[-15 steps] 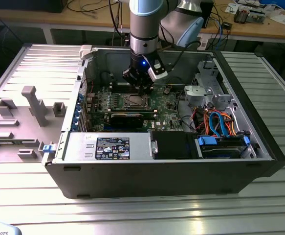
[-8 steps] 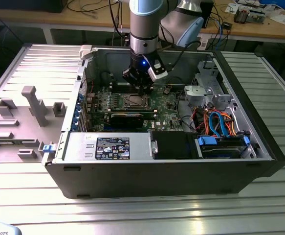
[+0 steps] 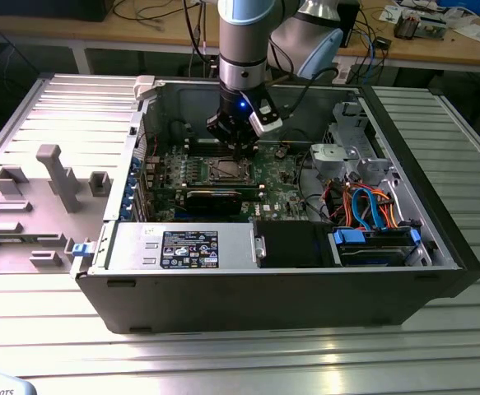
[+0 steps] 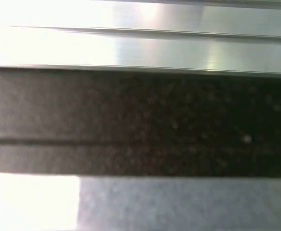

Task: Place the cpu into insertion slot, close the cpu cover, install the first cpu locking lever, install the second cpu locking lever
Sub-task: 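Install the first cpu locking lever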

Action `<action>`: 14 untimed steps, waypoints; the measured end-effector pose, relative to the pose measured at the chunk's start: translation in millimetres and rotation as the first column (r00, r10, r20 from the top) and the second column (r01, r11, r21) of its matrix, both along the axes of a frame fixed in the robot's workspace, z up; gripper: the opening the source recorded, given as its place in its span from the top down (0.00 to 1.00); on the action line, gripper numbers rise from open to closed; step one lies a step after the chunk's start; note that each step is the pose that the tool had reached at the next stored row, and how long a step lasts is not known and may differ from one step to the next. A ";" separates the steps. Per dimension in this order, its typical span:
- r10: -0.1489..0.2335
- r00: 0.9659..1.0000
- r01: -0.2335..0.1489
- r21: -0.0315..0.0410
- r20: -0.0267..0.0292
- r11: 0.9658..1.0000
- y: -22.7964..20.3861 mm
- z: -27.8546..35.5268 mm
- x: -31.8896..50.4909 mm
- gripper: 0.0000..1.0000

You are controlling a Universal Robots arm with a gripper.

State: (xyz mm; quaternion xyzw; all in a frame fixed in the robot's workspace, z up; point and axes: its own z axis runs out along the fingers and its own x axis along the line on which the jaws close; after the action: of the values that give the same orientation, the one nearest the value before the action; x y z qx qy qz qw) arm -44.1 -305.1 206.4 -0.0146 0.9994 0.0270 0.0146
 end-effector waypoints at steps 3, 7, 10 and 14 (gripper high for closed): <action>0.000 1.000 0.000 -0.001 0.000 1.000 0.1 -0.1 0.0 0.89; 0.000 1.000 0.000 -0.001 0.000 1.000 0.5 -0.5 0.0 0.89; 0.000 1.000 0.000 -0.002 0.000 1.000 0.8 -1.6 0.1 0.89; 0.000 1.000 0.000 -0.003 0.000 1.000 1.0 -2.4 0.1 0.89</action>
State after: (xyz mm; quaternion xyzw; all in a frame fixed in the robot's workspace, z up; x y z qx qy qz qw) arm -44.0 -304.1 204.1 -0.0146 0.9995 0.0257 0.0146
